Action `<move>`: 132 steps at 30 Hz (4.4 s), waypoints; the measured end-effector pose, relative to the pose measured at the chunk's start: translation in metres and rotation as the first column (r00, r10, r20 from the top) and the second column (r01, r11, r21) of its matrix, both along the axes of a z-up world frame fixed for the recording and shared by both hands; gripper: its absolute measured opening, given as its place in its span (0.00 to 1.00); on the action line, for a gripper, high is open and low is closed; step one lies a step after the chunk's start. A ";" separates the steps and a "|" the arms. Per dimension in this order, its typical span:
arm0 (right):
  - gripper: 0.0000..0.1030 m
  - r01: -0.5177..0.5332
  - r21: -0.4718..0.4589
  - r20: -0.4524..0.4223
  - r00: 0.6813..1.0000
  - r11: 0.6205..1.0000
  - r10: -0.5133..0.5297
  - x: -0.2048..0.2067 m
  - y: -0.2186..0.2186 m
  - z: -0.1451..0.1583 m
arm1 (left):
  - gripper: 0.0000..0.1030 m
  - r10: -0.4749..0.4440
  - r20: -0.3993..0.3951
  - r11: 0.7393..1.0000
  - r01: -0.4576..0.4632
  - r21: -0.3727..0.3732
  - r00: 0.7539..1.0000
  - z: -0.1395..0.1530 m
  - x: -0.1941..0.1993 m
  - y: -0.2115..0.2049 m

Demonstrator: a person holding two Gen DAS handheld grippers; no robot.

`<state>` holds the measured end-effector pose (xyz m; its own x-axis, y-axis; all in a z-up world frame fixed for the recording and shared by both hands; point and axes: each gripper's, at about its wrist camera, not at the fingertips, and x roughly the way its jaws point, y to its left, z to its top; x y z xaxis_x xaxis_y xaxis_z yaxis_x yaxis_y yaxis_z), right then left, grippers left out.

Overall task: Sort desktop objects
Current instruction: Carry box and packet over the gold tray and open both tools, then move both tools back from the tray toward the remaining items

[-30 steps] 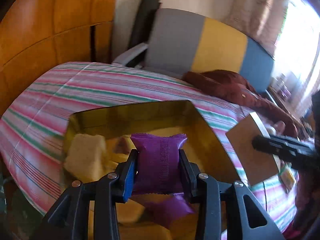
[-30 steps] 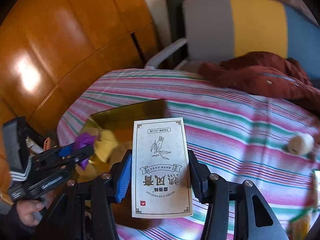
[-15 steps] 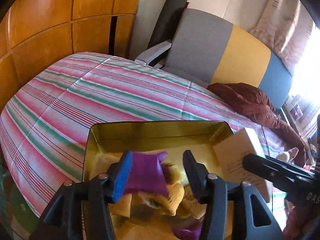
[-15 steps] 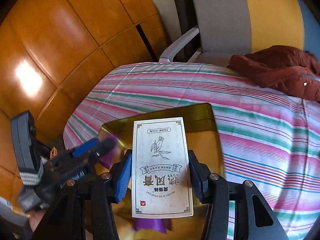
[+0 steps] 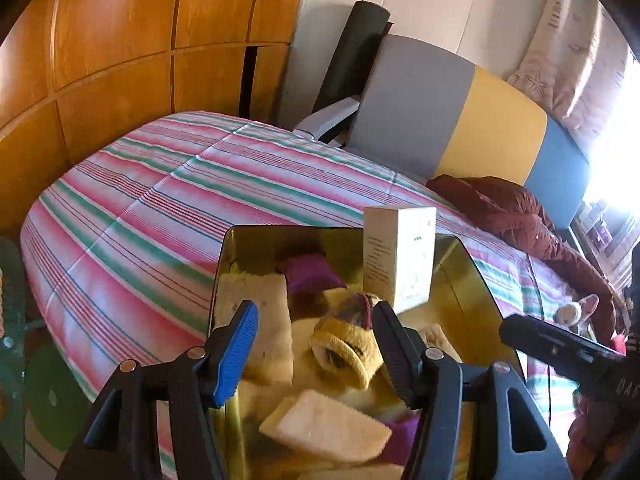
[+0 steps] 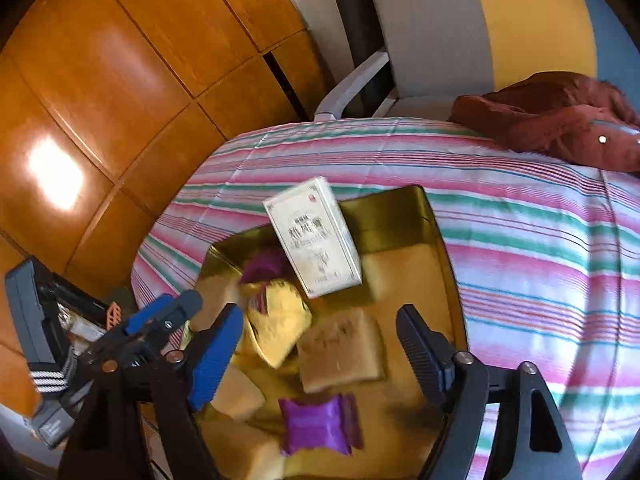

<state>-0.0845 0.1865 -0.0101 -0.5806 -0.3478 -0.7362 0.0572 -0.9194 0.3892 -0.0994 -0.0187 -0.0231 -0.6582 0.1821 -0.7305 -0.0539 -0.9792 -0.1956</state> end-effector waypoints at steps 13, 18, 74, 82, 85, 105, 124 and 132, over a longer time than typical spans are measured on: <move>0.93 0.049 0.165 -0.090 0.995 0.985 -0.034 0.060 -0.006 0.008 | 0.59 -0.038 -0.087 0.996 0.030 -0.089 0.996 0.030 0.050 0.015; 0.96 0.074 0.216 -0.128 0.991 0.974 -0.047 0.076 -0.005 0.013 | 0.59 -0.063 -0.105 0.992 0.051 -0.114 0.992 0.036 0.062 0.022; 1.00 0.509 0.279 -0.047 0.854 0.815 -0.517 0.195 0.194 -0.008 | 0.59 -0.441 -0.024 0.882 0.428 -0.196 0.897 0.020 0.110 0.150; 1.00 0.578 0.266 -0.013 0.802 0.771 -0.597 0.223 0.241 -0.007 | 0.59 -0.497 0.009 0.851 0.490 -0.188 0.867 0.011 0.119 0.167; 1.00 0.604 0.262 0.008 0.779 0.753 -0.628 0.236 0.262 -0.007 | 0.59 -0.513 0.012 0.844 0.507 -0.178 0.858 0.010 0.121 0.172; 1.00 0.607 0.219 0.106 0.764 0.764 -0.637 0.218 0.342 -0.034 | 0.59 -0.555 0.065 0.808 0.556 -0.193 0.829 -0.003 0.123 0.197; 1.00 0.546 -0.069 0.163 0.832 0.835 -0.531 0.196 0.353 -0.061 | 0.59 -0.635 0.106 0.748 0.644 -0.163 0.765 -0.011 0.119 0.258; 1.00 0.711 0.188 0.151 0.661 0.678 -0.735 0.209 0.382 -0.059 | 0.59 -0.732 0.174 0.667 0.745 -0.011 0.659 -0.017 0.118 0.330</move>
<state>0.1242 0.5684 -0.0692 -0.4540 0.2034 -0.8675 -0.7093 -0.6718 0.2137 0.0190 0.3116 -0.0401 -0.2192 0.5036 -0.8357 -0.7436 -0.6408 -0.1911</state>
